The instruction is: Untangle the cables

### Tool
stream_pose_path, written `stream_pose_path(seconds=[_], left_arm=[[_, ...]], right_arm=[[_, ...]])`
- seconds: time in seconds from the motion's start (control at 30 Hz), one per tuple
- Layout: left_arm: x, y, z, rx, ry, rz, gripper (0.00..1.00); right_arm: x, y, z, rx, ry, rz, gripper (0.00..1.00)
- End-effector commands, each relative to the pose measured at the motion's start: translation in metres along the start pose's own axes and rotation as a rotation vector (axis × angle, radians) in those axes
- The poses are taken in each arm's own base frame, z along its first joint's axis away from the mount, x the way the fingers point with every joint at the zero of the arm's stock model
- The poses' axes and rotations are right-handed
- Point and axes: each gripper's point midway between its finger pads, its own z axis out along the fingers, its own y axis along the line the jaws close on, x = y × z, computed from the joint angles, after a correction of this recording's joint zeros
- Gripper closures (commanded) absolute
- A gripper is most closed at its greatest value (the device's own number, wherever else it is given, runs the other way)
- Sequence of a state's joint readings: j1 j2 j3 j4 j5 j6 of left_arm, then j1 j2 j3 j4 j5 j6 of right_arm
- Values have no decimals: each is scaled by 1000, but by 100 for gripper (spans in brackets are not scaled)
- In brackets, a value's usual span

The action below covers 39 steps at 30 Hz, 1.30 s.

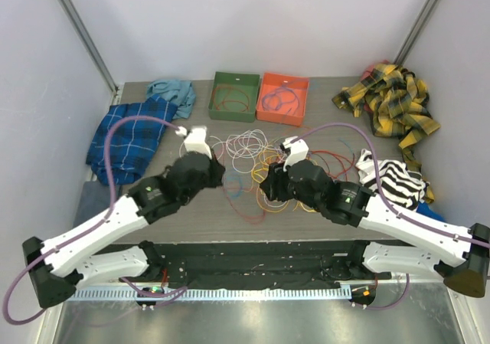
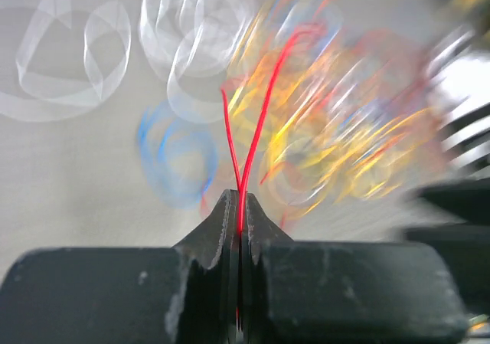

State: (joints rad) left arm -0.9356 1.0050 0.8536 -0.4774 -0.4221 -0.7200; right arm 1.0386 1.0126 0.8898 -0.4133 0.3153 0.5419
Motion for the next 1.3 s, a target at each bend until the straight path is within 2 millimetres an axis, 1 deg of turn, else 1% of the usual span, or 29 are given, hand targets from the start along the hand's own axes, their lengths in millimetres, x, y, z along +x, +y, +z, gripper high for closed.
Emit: stream_pose_path(seconds=[0.0,0.03,0.13,0.17,0.2,0.23,0.27,0.3,0.33,0.4,0.43,0.5,0.53,0.57,0.6,0.63,0.67,0.7,0.73,0.77,0.8,0.83,0.87,0.93,1.03,1.07,1.17,1.2,1.27], left_arm=[[-71,-6,-38,-19,-152,70,100],[-95,-15,-49,4,-205,75,100],[-147,-30,-59,-2,-333,93,100],[-161,-34,-62,-9,-363,125,100],[-173,-39,-52,-23,-378,142,100],[-199,-49,-62,-6,-430,131,100],[-210,-52,-61,-10,-449,162,100],[-219,-51,-46,-35,-448,170,100],[-244,-63,-54,9,-498,147,100],[-269,-59,-47,-1,-530,132,100],[-283,-66,-39,13,-547,126,100],[-305,-60,-32,1,-574,110,100],[-307,-62,-12,1,-555,118,100],[-330,-60,-19,0,-603,98,100],[-338,-59,-14,-11,-614,110,100],[-343,-59,3,-27,-609,117,100],[-367,-58,-5,-26,-656,105,100],[-379,-60,-5,-18,-674,100,100],[-379,-58,23,-34,-648,112,100],[-387,-52,30,-51,-651,113,100],[-414,-57,10,-31,-720,97,100],[-419,-56,19,-36,-721,103,100],[-422,-48,43,-52,-711,106,100],[-434,-44,53,-49,-746,93,100],[-438,-23,90,-76,-760,64,100],[-433,-10,117,-97,-741,58,99],[-431,2,152,-95,-748,40,100],[-418,11,183,-107,-710,41,100],[-411,21,204,-106,-690,22,100]], right_arm=[[-10,-3,-6,12,-51,30,49],[-10,-3,-7,13,-53,29,50],[-13,-5,-9,18,-67,33,49],[-15,-6,-11,22,-76,37,50],[-17,-7,-13,24,-84,37,50],[-19,-7,-15,25,-91,40,50],[-23,-8,-18,27,-104,38,50],[-25,-9,-20,29,-110,36,50],[-27,-10,-22,34,-114,33,50],[-32,-13,-27,44,-129,29,50],[-32,-14,-28,47,-131,25,50],[-35,-17,-32,56,-141,17,50],[-35,-19,-33,62,-144,15,50],[-34,-20,-34,68,-142,8,50],[-35,-22,-35,74,-147,3,50],[-35,-23,-36,77,-150,1,50],[-34,-24,-35,80,-147,-4,50],[-33,-26,-35,85,-148,-9,50],[-32,-26,-35,86,-145,-14,50],[-32,-27,-34,91,-144,-16,50],[-29,-29,-33,98,-140,-21,50],[-28,-30,-32,103,-138,-27,50],[-27,-31,-31,109,-136,-29,50],[-24,-35,-28,128,-132,-36,50],[-24,-39,-28,148,-138,-43,50],[-26,-39,-29,145,-142,-42,50],[-29,-40,-31,154,-152,-43,50],[-31,-41,-32,158,-157,-43,51],[-33,-42,-33,170,-162,-53,51]])
